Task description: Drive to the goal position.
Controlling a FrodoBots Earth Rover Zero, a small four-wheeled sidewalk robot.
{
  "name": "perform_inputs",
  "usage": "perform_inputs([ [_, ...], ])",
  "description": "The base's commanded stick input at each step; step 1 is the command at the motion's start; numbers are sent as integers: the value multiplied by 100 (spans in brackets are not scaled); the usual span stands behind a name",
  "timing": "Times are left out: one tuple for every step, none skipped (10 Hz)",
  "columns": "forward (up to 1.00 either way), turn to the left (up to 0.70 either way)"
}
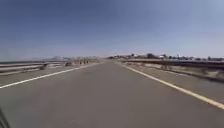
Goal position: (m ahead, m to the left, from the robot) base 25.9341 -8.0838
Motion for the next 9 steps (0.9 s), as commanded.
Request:
perform_inputs([
  [100, 0],
  [100, 11],
  [100, 23],
  [100, 23],
  [100, 17],
  [100, 11],
  [100, 5],
  [100, 0],
  [100, 0],
])
